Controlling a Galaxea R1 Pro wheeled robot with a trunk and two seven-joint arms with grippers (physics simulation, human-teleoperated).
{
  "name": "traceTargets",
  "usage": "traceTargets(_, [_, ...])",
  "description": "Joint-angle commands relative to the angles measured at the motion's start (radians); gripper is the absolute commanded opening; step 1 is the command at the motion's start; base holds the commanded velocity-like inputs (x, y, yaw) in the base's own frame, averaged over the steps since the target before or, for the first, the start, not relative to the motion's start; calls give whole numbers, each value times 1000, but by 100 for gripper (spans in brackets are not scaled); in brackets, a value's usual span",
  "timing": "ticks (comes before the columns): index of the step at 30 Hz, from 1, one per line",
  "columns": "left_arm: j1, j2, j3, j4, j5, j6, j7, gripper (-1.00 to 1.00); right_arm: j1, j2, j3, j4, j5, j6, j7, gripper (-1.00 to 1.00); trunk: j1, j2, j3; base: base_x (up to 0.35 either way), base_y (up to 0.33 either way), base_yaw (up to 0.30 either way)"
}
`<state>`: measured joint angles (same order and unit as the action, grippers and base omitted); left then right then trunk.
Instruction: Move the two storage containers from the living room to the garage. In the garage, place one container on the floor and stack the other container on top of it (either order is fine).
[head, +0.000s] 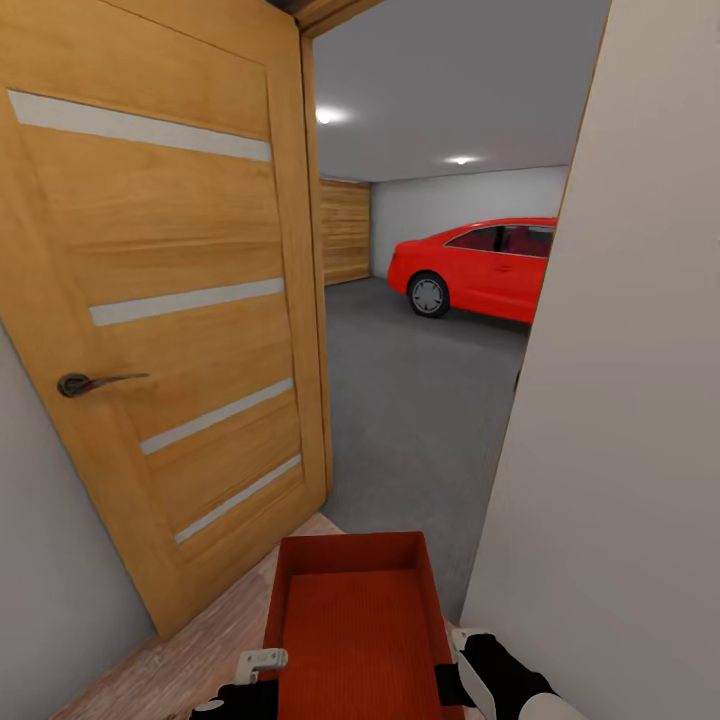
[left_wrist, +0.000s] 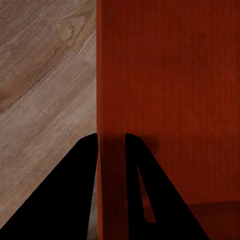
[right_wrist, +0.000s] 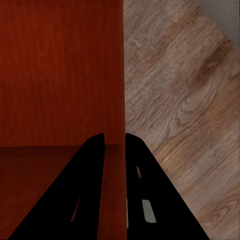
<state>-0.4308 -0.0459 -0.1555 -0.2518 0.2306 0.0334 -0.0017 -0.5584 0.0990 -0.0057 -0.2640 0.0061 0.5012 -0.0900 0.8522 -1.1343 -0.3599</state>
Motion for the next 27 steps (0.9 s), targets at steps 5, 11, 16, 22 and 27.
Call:
traceTargets(5, [0,2,-21,-6,16,-47,0,-100,0,-35,7,2,-8,5,-5,-100,0,-1,-1,89,77,-107])
traceTargets(11, [0,2,-21,-6,16,-47,0,-100,-1,-35,7,2,-9,5,-5,-100,0,-1,-1,93,101,-20])
traceTargets(16, [0,2,-21,-6,16,-47,0,-100,0,-35,7,2,-9,5,-5,-100,0,-1,-1,63,71,-4])
traceTargets(22, [0,2,-21,-6,16,-47,0,-100,0,-35,7,2,-9,5,-5,-100,0,-1,-1,12,14,-1])
traceTargets(27, [0,2,-21,-6,16,-47,0,-100,0,-35,7,2,-8,5,-5,-100,0,-1,-1,59,38,0])
